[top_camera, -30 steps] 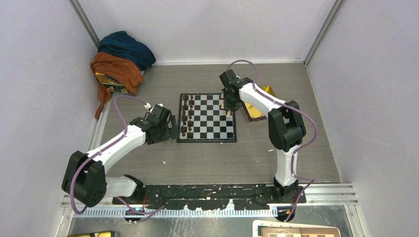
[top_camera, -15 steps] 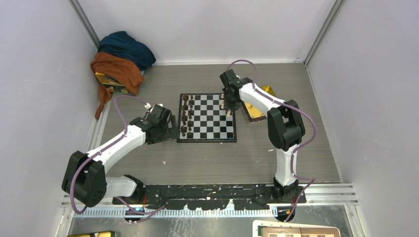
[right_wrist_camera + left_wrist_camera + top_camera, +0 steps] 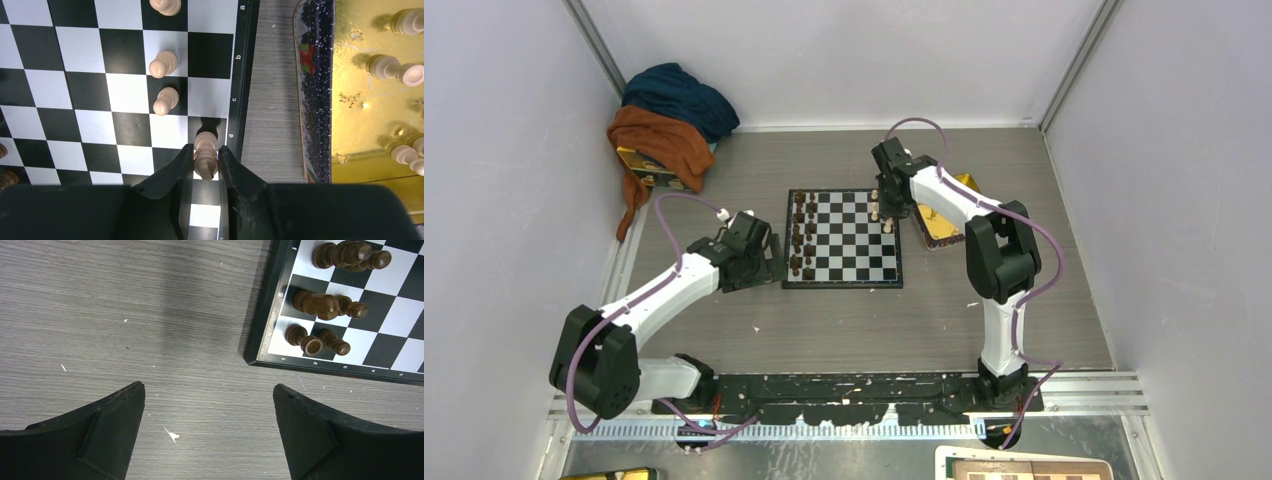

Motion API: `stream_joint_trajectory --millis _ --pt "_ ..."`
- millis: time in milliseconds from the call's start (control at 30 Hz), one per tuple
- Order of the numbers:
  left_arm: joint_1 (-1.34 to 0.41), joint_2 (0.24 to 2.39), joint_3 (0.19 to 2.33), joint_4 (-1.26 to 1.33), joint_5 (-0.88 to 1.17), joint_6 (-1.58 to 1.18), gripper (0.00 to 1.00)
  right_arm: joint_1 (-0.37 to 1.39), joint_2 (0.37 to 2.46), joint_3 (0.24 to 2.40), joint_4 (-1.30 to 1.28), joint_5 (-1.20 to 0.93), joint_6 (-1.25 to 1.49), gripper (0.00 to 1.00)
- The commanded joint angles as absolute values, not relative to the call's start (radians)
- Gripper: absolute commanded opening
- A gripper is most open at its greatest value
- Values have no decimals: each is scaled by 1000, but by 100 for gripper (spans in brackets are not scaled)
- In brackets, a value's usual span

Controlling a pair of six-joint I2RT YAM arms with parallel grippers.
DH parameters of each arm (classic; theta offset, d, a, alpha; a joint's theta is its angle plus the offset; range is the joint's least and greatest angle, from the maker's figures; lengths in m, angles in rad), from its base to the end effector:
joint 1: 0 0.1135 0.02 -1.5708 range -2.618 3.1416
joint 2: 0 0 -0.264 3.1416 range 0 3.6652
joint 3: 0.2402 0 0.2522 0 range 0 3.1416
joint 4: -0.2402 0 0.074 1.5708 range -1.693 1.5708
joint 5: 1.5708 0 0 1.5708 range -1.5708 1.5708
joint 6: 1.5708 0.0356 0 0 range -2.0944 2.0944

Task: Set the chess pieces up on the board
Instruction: Place the chess piece on the chessboard.

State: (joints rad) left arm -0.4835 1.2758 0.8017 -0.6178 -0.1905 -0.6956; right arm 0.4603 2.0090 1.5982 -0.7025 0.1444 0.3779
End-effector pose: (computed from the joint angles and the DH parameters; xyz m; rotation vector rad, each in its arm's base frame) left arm 0.2145 -0.1050 0.2109 -0.3402 2.6150 -0.1485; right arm 0.3865 0.1859 0.2117 -0.0649 2.6649 0.0764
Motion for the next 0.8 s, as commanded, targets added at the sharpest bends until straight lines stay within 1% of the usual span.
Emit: stream_joint_trajectory --millis 0,100,133,167,233,367,433,633,767 --pt "-482 1275 821 -590 -196 -692 100 454 2029 1628 -684 160 359 1" --pt "-482 1275 816 -585 -195 -695 100 453 2037 1628 -685 157 356 1" --pt "-482 1277 815 -585 -194 -695 100 452 2036 1628 -686 158 356 3" --pt "-482 1277 815 -584 -193 -695 100 452 2036 1625 -687 158 356 6" --pt "-482 1278 815 -584 -193 -695 100 451 2032 1622 -688 157 353 17" --pt "-482 1280 816 -581 -193 -696 100 452 2020 1621 -688 154 347 34" --pt "-482 1281 816 -580 -192 -698 100 452 2011 1626 -691 152 344 38" --pt "-482 1282 819 -581 -188 -699 100 452 1989 1649 -713 148 341 41" --pt "-482 1278 815 -581 -187 -704 100 451 1968 1653 -714 143 342 42"
